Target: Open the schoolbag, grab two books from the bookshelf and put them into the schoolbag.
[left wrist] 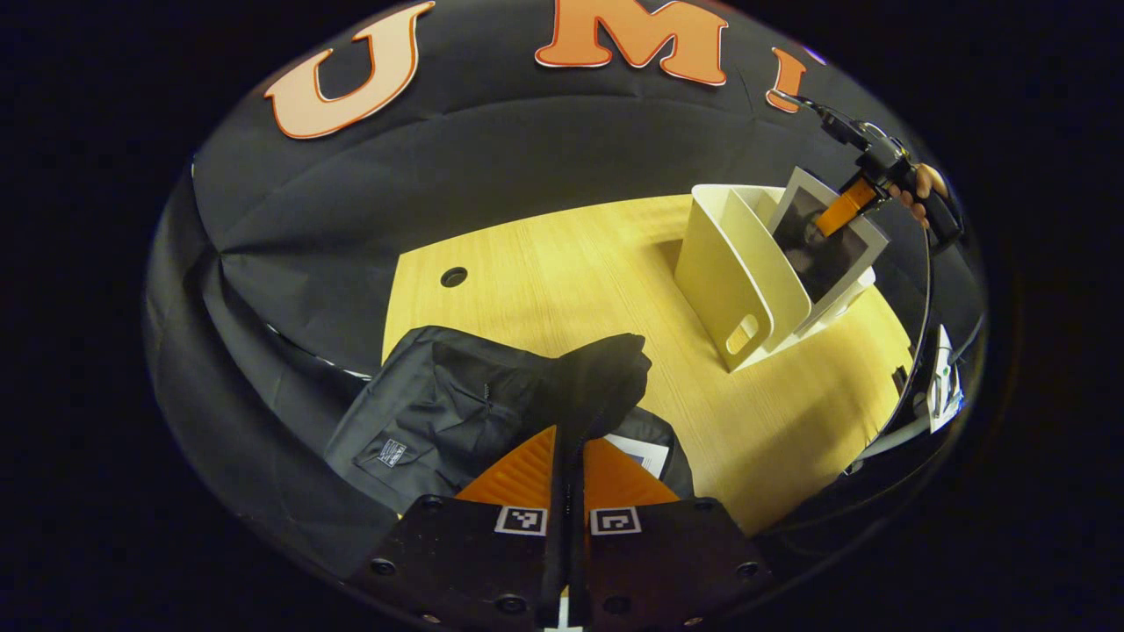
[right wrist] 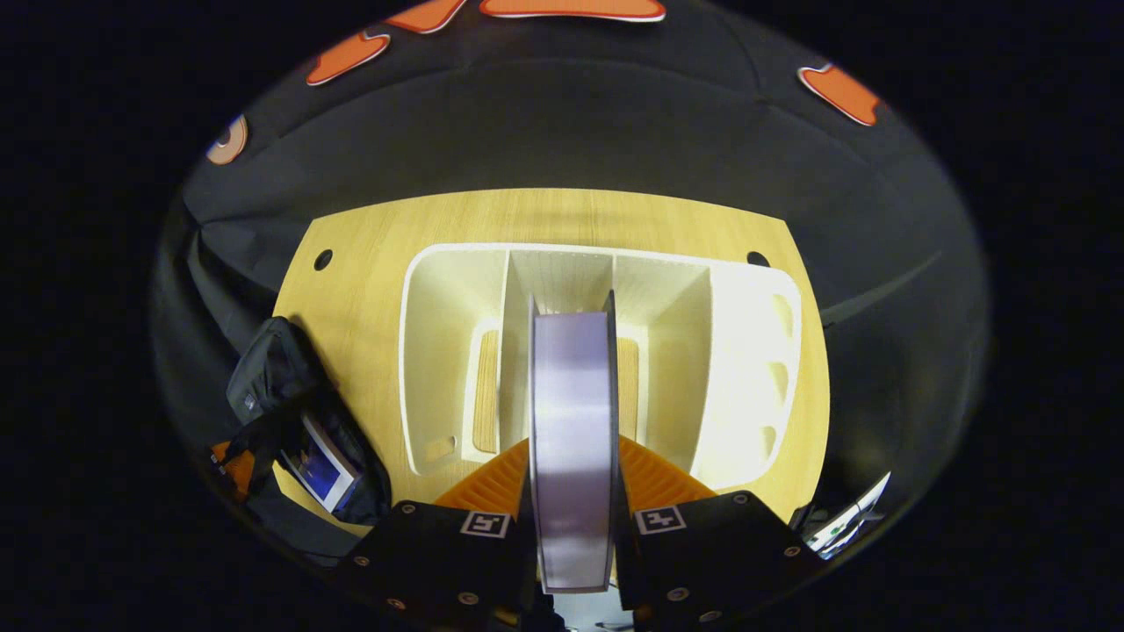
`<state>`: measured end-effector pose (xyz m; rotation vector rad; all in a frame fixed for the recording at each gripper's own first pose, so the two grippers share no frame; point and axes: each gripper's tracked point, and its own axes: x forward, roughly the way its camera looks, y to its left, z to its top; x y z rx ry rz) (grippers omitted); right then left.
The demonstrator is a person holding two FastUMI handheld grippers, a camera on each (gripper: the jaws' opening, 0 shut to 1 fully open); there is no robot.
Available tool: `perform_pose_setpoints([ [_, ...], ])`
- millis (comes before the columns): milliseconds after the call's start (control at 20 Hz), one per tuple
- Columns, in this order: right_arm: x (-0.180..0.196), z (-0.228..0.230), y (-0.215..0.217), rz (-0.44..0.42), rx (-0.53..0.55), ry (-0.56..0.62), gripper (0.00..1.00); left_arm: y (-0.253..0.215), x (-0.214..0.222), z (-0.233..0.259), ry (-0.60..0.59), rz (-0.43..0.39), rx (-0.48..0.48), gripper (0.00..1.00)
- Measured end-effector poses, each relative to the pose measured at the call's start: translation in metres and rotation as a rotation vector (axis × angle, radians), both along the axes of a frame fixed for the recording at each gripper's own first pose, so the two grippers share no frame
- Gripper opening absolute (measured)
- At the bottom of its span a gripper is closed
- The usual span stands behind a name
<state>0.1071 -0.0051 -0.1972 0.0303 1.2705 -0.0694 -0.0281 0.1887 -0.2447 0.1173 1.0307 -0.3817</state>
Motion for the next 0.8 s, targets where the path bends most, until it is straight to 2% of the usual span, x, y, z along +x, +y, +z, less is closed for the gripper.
perform_pose_setpoints([
  [200,-0.04,0.027,0.008,-0.085,-0.01,-0.033,0.37,0.01,0.01,0.008,-0.037,-0.084,-0.027,0.04],
  [450,-0.093,0.055,0.033,-0.185,0.03,-0.066,0.37,0.01,0.021,0.012,-0.063,-0.189,-0.074,0.04],
  [800,-0.145,0.081,0.057,-0.325,0.067,-0.123,0.36,0.007,0.023,0.012,-0.082,-0.325,-0.11,0.04],
])
